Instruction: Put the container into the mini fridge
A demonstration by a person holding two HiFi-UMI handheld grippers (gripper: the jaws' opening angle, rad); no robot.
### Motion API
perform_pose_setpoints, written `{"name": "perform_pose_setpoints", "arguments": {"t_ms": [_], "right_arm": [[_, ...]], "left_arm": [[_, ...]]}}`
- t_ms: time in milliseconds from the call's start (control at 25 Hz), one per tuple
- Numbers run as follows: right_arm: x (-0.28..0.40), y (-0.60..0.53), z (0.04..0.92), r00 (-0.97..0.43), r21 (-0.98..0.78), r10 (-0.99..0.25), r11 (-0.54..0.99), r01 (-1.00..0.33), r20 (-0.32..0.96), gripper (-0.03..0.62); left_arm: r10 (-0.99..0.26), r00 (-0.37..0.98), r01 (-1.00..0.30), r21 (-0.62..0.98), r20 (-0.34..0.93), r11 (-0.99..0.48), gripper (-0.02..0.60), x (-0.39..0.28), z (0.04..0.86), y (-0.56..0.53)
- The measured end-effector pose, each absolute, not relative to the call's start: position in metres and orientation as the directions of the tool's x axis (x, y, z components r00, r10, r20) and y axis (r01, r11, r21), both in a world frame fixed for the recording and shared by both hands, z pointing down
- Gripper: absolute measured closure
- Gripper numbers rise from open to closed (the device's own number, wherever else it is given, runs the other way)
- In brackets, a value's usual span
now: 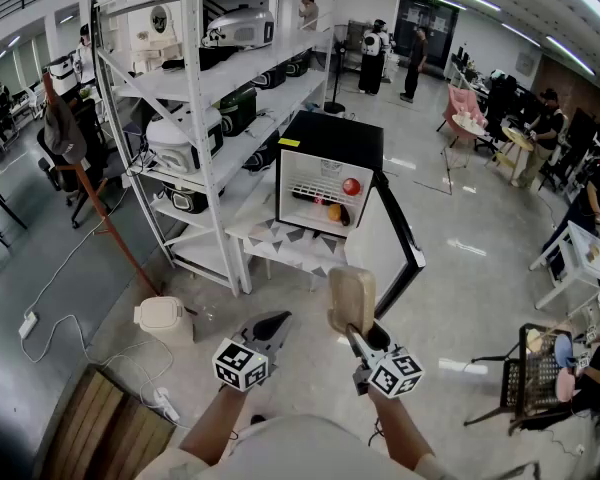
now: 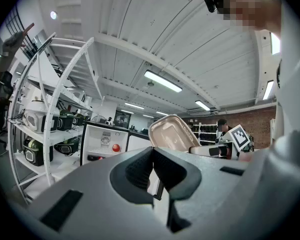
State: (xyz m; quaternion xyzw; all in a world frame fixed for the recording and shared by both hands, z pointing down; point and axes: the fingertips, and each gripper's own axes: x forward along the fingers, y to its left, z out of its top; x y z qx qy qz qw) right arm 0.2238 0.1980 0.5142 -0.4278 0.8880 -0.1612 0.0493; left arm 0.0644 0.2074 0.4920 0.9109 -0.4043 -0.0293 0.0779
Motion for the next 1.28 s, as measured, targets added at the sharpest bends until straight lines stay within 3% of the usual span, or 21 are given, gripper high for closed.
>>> {"name": "perform_pose_setpoints", "arguments": {"t_ms": [520,1280], "right_arm": [[0.214,0.198,0.511,-0.629,-0.329,-0.776,0.583,-0.743,0.045,0.364],[0.154,0.202,0.51,-0.576,-0.248,-0.814,0.544,-0.802,0.078,0.363]], "left_arm": [[-0.736,0.676,-0.727,0.17,0.013,-0.665,0.577,0.055,0.496,0.209],[-0.688,0.724,-0.682,0.183,0.041,-0.708,0.577,-0.008,0.517,0.216]]}}
